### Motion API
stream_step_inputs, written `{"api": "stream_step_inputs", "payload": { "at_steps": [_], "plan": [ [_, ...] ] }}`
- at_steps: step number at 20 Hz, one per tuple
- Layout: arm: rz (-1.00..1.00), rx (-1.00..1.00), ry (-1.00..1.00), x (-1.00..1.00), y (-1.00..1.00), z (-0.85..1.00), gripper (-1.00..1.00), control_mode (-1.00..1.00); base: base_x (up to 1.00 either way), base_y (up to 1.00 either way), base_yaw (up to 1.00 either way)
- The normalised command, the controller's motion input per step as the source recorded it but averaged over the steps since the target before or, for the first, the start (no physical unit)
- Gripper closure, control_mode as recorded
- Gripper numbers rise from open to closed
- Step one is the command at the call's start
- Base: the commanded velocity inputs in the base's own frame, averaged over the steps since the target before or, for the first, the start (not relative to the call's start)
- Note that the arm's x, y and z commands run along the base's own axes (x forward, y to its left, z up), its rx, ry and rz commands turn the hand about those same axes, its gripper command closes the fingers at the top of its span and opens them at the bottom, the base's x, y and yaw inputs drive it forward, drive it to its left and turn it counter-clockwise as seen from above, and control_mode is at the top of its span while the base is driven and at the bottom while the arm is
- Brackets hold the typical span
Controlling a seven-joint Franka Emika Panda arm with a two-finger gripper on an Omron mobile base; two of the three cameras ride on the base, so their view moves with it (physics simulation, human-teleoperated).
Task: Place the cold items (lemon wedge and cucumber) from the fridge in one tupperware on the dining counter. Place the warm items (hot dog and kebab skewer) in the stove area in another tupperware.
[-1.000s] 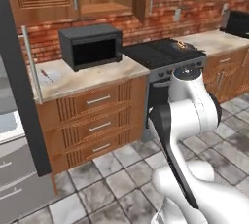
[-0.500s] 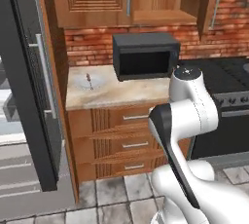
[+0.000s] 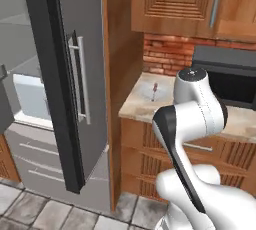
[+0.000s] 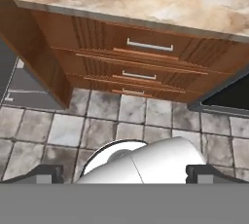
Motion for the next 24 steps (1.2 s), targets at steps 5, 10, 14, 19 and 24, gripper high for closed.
{"api": "stream_step_inputs", "payload": {
  "at_steps": [5, 10, 14, 19, 24],
  "plan": [
    [0.00, 0.00, 0.00, 0.00, 0.00, 0.00, -1.00, 1.00, 0.29, -0.72, 0.57],
    [0.00, 0.00, 0.00, 0.00, 0.00, 0.00, -1.00, 1.00, 0.30, -0.51, -0.26],
    [0.00, 0.00, 0.00, 0.00, 0.00, 0.00, -1.00, 1.00, 0.20, 0.05, -0.35],
    [0.00, 0.00, 0.00, 0.00, 0.00, 0.00, -1.00, 1.00, 0.29, 0.39, -0.13],
    [0.00, 0.00, 0.00, 0.00, 0.00, 0.00, -1.00, 1.00, 0.54, 0.29, -0.06]
  ]
}}
